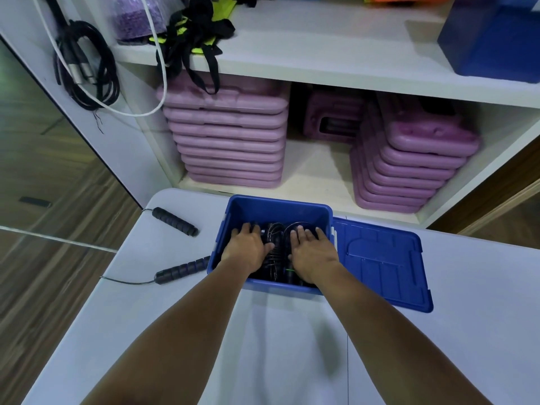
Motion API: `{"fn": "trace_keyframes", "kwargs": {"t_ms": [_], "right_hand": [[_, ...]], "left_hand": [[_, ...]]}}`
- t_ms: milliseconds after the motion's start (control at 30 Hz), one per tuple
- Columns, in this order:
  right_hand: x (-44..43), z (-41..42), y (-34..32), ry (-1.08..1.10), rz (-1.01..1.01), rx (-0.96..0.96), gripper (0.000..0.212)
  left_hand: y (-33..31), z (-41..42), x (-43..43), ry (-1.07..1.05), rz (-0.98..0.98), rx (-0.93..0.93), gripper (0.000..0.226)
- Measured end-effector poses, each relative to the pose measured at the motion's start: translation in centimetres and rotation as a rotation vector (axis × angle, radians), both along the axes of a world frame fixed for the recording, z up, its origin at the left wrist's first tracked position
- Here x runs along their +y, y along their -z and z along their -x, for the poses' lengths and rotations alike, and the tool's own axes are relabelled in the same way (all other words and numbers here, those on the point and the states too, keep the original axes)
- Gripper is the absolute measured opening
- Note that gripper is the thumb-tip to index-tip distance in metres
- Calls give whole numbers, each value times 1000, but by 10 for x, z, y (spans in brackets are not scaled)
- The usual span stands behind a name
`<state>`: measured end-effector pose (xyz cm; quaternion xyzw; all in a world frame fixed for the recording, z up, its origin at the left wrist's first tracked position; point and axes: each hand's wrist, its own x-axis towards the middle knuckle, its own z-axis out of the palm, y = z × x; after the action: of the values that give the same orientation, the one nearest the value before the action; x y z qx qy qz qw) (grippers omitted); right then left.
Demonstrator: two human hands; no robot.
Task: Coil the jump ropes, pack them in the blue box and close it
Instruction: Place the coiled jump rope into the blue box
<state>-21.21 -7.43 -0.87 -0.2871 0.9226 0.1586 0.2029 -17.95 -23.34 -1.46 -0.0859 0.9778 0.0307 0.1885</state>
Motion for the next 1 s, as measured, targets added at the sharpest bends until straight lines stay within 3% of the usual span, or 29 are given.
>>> {"fn": "trace_keyframes", "kwargs": {"t_ms": [133,233,367,500,633,833,1000], "right_hand": [[-2,0,-7,37,135,56,54],[-3,-5,-18,42,313,134,36],[-18,-17,-36,180,641,186,29],[-58,-39,-52,390,1007,82,21],[-109,-71,-63,438,1210,-96,11],[-189,-107,-52,543,1141,-277,15],[-236,-113,-11,750,878,-335,38]], "left_hand": [[-11,3,-7,-86,-172,6,76],[-25,-2,-19,-56,-223,115,55],[-50,-18,-49,-49,-267,265,30],[-75,-40,-92,-155,-362,352,19],[-82,-55,-148,-253,-374,341,10],[-57,-50,-220,-128,-245,225,27],[-17,-24,-256,41,-161,44,48]]}}
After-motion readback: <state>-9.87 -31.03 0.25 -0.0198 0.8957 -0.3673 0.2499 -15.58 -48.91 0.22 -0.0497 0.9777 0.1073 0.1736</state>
